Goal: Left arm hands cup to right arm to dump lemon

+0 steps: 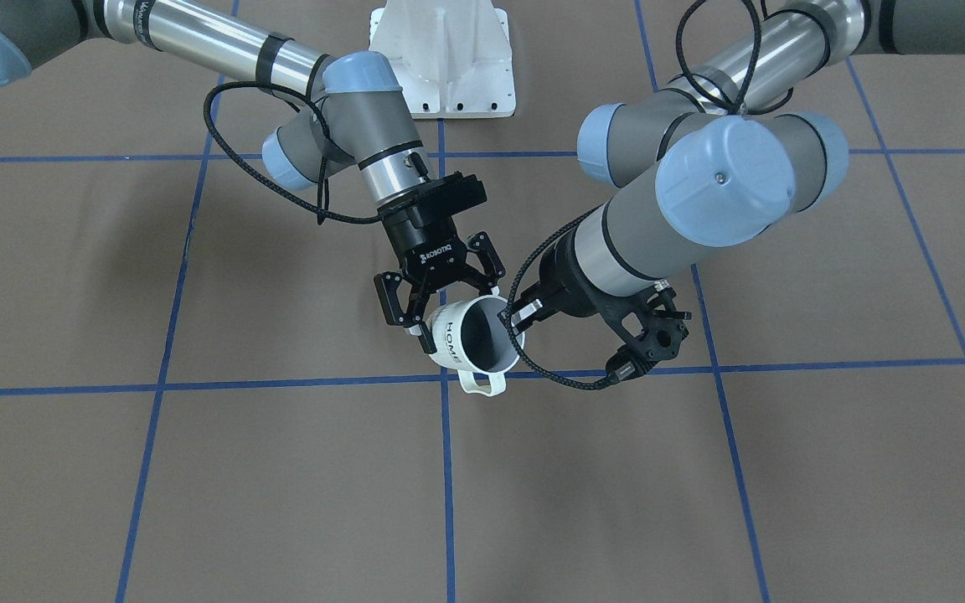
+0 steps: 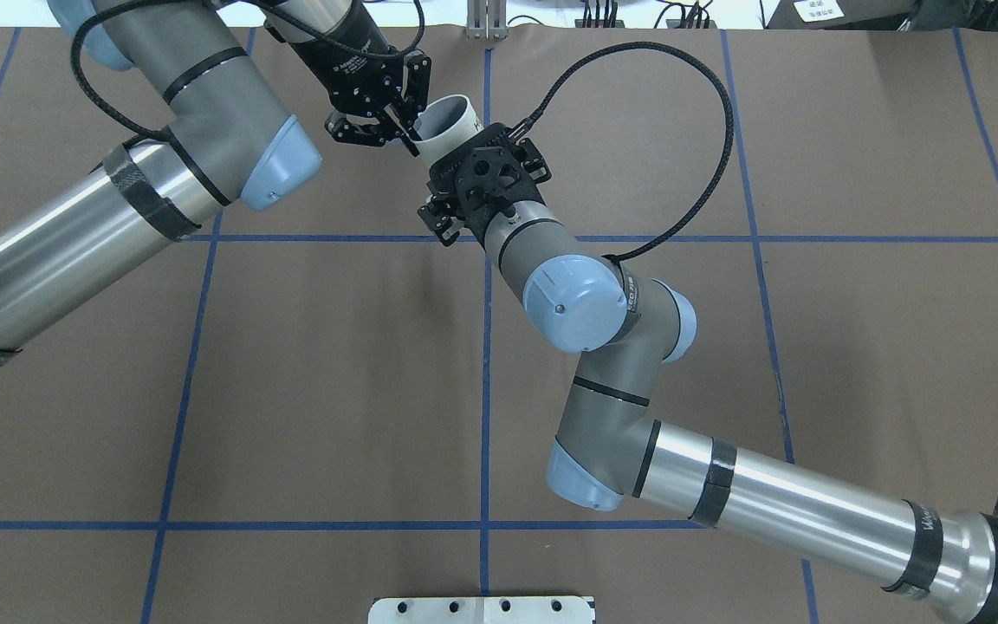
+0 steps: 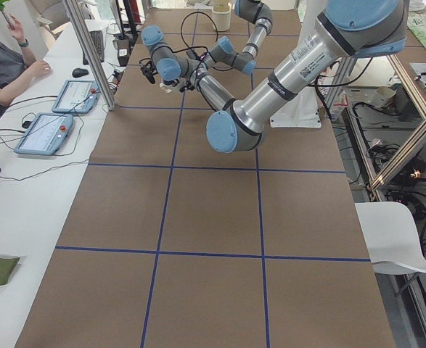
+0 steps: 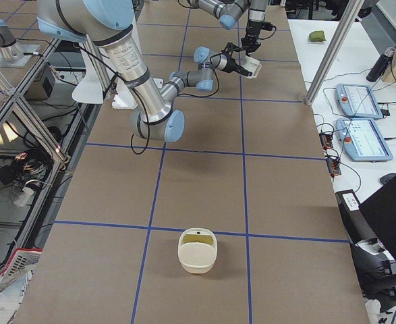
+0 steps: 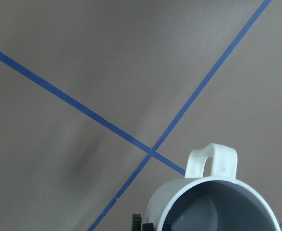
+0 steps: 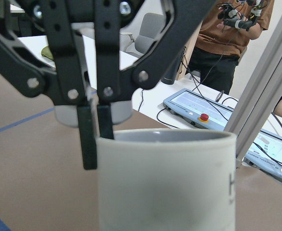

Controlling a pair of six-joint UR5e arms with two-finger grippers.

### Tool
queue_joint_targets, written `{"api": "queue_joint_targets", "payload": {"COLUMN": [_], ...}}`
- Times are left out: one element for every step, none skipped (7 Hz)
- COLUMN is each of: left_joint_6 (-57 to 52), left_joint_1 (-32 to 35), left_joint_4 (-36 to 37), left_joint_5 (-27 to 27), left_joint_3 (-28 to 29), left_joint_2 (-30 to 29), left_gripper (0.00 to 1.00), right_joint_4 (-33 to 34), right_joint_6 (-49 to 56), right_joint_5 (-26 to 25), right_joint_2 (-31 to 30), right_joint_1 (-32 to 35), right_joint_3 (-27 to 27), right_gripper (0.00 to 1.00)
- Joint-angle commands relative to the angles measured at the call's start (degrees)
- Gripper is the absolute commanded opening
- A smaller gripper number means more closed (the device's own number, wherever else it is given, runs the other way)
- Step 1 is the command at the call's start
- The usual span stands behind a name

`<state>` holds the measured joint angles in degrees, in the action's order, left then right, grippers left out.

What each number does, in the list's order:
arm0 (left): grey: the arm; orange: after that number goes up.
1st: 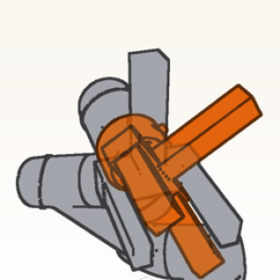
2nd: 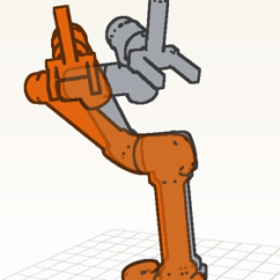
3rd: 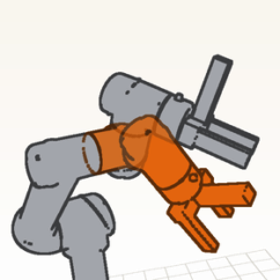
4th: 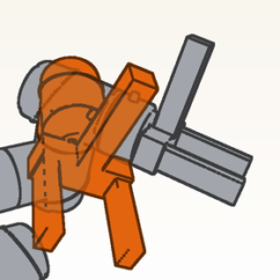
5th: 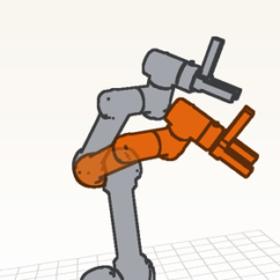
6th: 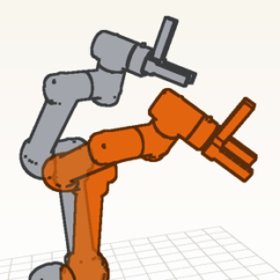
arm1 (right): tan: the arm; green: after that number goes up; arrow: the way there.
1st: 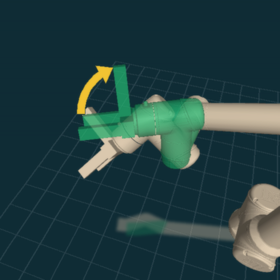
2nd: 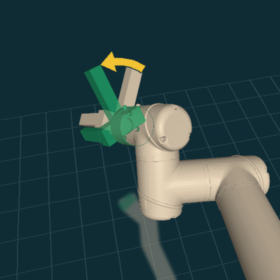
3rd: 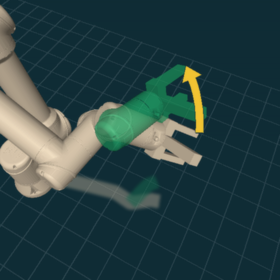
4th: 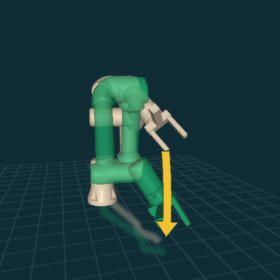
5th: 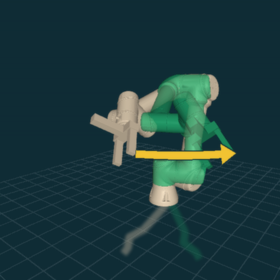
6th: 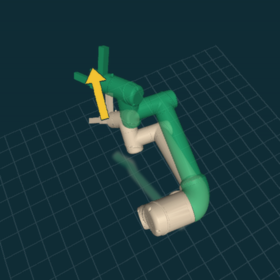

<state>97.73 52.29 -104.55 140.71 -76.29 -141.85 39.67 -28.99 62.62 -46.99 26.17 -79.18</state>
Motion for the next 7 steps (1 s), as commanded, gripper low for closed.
{"api": "queue_joint_targets", "payload": {"left_joint_6": [0.00,0.00,0.00,0.00,-0.09,-0.17,-0.35], "left_joint_1": [0.00,0.00,0.00,0.00,0.00,0.00,-0.09], "left_joint_4": [-0.04,-0.04,-0.12,-0.12,-0.12,-0.04,0.05], "left_joint_5": [0.00,-0.35,-0.35,-0.35,-0.35,-0.96,-1.66], "left_joint_3": [0.00,0.00,0.00,0.00,0.00,0.00,0.09], "left_joint_2": [0.00,0.00,-0.09,0.00,0.00,0.00,0.00], "left_gripper": [0.00,0.00,0.00,0.00,0.00,0.00,0.00], "right_joint_4": [-0.03,-0.03,-0.03,-0.03,0.23,0.67,2.50], "right_joint_6": [0.08,0.08,0.08,0.16,0.16,0.25,0.25], "right_joint_5": [-0.04,-0.04,-0.30,-1.61,-1.88,-1.36,0.73], "right_joint_2": [-3.70,-4.68,-5.91,-6.97,-8.63,-11.95,-13.38], "right_joint_1": [-1.02,-2.07,-3.21,-4.27,-4.89,-5.16,-4.55], "right_joint_3": [-5.08,-7.03,-8.61,-10.02,-13.25,-18.59,-22.74], "right_gripper": [0.98,0.98,0.98,0.98,0.98,0.98,0.98]}}
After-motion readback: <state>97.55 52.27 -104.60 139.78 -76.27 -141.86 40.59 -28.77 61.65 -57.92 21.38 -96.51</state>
